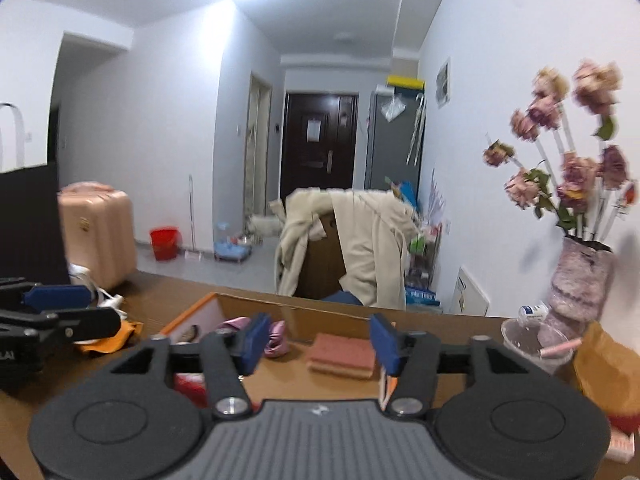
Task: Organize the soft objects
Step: 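Withdraw both tools and approach the white and yellow plush toys, then grasp the white sheep plush with the left tool while the right grasps the yellow plush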
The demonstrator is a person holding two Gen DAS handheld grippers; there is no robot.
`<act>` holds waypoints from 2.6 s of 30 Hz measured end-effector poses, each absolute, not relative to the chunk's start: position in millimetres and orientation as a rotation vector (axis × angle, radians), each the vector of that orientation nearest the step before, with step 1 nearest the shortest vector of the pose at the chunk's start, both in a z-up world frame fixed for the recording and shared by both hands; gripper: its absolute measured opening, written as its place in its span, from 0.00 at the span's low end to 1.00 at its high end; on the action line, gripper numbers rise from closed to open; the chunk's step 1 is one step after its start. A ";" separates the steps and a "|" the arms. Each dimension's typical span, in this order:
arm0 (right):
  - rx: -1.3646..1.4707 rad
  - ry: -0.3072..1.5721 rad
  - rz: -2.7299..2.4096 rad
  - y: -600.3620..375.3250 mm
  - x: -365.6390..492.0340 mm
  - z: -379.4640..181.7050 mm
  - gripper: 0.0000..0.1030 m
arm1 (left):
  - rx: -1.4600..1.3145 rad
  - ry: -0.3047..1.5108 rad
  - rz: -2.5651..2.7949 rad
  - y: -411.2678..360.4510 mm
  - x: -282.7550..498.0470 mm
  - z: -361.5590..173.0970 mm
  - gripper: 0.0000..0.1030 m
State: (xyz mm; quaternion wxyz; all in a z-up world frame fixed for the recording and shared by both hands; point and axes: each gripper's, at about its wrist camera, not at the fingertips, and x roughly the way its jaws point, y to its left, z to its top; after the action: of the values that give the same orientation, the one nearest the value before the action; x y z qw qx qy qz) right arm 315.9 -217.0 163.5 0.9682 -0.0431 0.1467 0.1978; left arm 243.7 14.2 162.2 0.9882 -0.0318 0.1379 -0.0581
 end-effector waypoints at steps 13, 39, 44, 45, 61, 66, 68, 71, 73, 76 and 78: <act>-0.048 0.163 0.212 -190.1 123.8 49.9 0.95 | -0.101 0.255 -0.124 51.4 91.0 62.5 0.83; 0.017 0.244 0.176 -184.2 131.1 24.8 0.95 | -0.088 0.306 -0.140 53.4 107.0 44.5 0.85; 0.043 0.257 0.154 -200.4 153.2 31.8 0.94 | -0.105 0.348 -0.160 37.5 136.9 44.6 0.85; 0.045 0.257 0.149 -204.2 156.4 33.0 0.94 | -0.104 0.357 -0.168 32.8 143.2 44.9 0.85; 0.259 0.505 0.226 -300.9 269.9 30.3 0.75 | -0.187 0.515 -0.355 -58.3 259.4 39.3 0.78; 0.382 0.596 0.290 -304.0 288.9 6.5 0.70 | -0.276 0.648 -0.379 -57.7 312.1 34.0 0.64; 0.434 0.621 0.299 -305.0 292.7 -1.3 0.62 | -0.336 0.724 -0.418 -56.8 331.5 25.3 0.56; 0.491 0.642 0.305 -311.1 294.8 -10.9 0.58 | -0.412 0.800 -0.478 -59.7 348.1 12.1 0.48; 0.518 0.640 0.300 -316.2 296.8 -13.5 0.55 | -0.455 0.813 -0.506 -60.3 354.2 7.9 0.43; 0.527 0.645 0.302 -320.8 296.7 -13.9 0.51 | -0.449 0.810 -0.512 -64.0 353.0 8.7 0.40; 0.520 0.632 0.309 -323.1 293.8 -10.2 0.49 | -0.443 0.797 -0.515 -65.4 345.5 15.3 0.39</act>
State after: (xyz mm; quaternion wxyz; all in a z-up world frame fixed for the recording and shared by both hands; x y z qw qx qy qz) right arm 293.8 -323.1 -10.2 0.9059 0.2518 0.3060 0.1494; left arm 345.5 -65.4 15.3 0.8662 -0.2115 0.3803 -0.2457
